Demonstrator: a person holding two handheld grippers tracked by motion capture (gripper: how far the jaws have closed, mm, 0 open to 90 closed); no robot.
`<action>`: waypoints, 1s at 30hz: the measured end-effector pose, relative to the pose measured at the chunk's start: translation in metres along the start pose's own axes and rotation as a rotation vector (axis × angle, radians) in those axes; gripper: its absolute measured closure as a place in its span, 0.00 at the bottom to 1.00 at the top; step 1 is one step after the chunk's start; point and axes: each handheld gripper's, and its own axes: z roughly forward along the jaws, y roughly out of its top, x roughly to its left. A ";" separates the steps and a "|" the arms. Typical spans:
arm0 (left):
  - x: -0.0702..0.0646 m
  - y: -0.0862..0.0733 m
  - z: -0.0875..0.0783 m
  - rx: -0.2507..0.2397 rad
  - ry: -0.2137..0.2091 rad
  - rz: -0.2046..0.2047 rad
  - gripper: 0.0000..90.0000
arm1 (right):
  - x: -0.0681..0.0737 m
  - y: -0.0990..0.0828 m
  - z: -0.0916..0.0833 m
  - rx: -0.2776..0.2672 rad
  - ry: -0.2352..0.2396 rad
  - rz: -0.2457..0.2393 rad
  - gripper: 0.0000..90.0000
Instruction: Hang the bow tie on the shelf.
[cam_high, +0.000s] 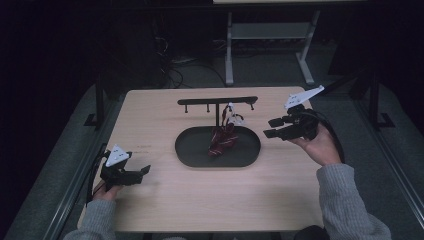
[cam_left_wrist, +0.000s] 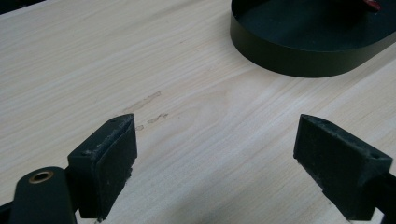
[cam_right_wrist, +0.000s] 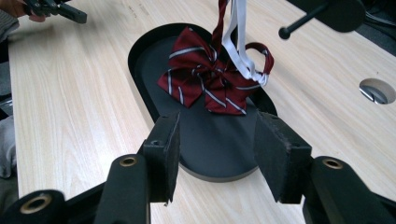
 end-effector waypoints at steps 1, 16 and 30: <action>0.000 0.000 0.000 0.000 0.000 0.000 0.14 | 0.000 -0.001 0.000 -0.001 0.001 0.001 0.56; 0.000 0.000 0.000 0.000 0.001 -0.004 0.14 | -0.001 -0.023 -0.003 0.000 -0.010 0.030 0.55; 0.000 0.000 0.000 0.006 0.000 0.004 0.14 | -0.001 -0.043 -0.003 0.017 -0.016 0.060 0.54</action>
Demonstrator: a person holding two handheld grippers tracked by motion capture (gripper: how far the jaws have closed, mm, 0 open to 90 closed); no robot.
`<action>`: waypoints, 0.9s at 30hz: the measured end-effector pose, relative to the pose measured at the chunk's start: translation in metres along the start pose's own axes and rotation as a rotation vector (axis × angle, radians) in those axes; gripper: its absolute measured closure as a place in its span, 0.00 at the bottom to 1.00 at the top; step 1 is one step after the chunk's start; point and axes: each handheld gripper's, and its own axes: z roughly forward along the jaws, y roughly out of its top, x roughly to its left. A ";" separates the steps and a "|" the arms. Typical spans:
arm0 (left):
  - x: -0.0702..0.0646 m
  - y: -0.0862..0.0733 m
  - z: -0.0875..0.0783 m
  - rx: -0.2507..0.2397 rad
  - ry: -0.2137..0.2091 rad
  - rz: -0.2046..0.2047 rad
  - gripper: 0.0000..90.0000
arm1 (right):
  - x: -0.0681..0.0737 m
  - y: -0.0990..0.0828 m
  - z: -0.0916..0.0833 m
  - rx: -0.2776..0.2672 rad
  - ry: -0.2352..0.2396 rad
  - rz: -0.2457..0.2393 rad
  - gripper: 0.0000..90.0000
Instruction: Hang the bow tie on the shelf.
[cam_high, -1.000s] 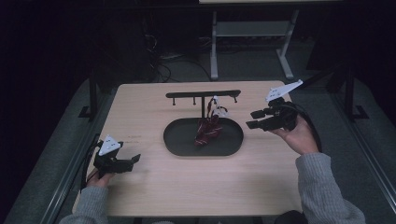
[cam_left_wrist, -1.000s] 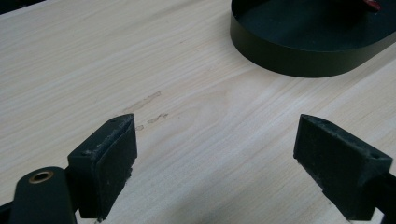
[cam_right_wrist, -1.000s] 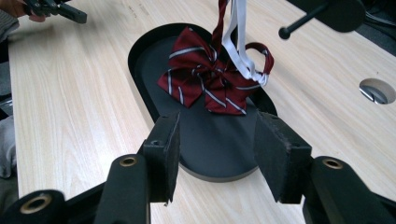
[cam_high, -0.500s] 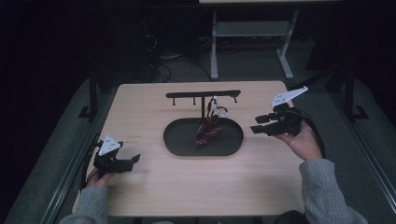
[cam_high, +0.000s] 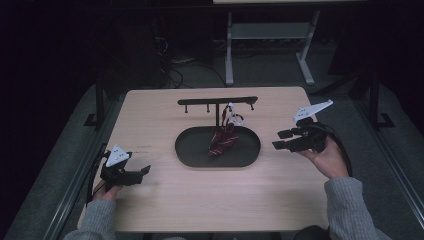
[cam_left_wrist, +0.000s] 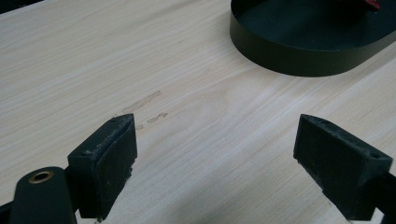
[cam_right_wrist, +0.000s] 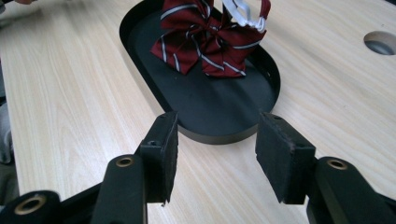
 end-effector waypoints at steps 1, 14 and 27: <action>0.000 0.000 0.000 -0.001 0.000 -0.002 0.14 | 0.000 -0.001 0.000 -0.001 0.000 0.001 0.54; 0.000 0.000 0.000 -0.002 0.000 0.001 0.14 | 0.001 -0.022 0.001 -0.001 -0.003 0.036 0.53; 0.000 0.000 0.000 -0.002 -0.002 0.004 0.14 | 0.002 -0.038 0.001 -0.008 -0.012 0.062 0.52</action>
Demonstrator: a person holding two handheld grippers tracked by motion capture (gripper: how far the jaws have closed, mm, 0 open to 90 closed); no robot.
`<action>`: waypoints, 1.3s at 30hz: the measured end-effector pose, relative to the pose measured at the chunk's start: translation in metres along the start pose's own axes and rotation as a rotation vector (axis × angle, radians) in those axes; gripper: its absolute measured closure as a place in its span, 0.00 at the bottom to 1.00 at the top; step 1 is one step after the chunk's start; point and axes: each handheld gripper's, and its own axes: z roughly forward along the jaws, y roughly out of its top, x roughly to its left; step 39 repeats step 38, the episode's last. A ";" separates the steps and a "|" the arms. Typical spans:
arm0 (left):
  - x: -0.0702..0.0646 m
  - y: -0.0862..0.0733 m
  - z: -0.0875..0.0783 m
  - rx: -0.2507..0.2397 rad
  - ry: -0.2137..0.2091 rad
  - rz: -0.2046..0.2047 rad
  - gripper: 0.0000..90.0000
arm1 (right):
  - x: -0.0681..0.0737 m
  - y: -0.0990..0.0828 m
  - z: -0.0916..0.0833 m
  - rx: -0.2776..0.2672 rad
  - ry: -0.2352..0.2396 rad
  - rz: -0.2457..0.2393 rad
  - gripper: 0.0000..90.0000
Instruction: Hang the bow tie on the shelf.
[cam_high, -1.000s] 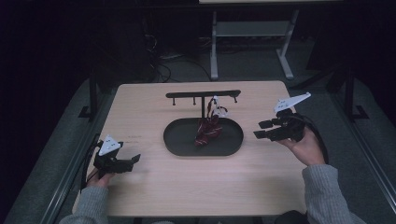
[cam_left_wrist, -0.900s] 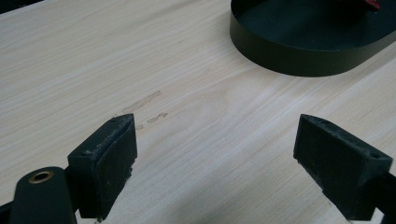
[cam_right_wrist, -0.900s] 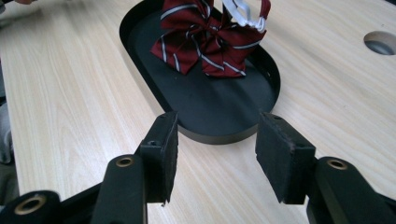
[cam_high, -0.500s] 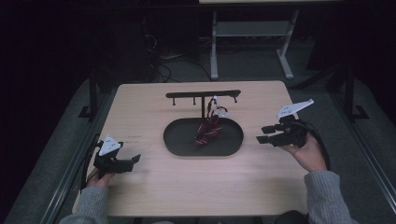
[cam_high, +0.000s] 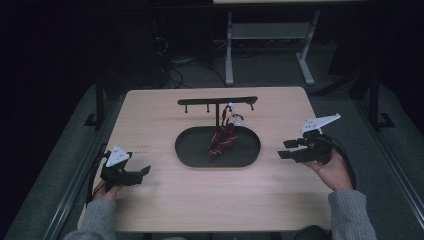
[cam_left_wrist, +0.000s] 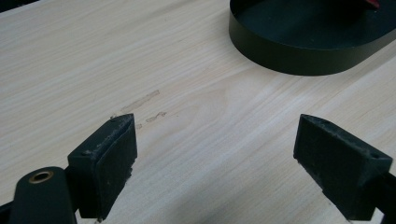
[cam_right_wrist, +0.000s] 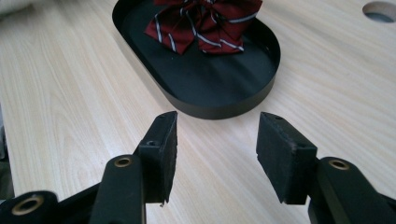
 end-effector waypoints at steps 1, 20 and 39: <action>0.000 0.000 0.000 0.000 0.000 0.000 0.14 | 0.000 -0.002 0.000 -0.009 -0.001 -0.006 0.52; -0.001 0.000 0.000 0.005 -0.004 0.001 0.14 | 0.000 -0.040 -0.002 -0.025 -0.015 0.067 0.52; -0.001 0.000 0.002 0.000 -0.005 0.006 0.14 | 0.022 -0.073 0.011 -0.071 -0.033 0.093 0.41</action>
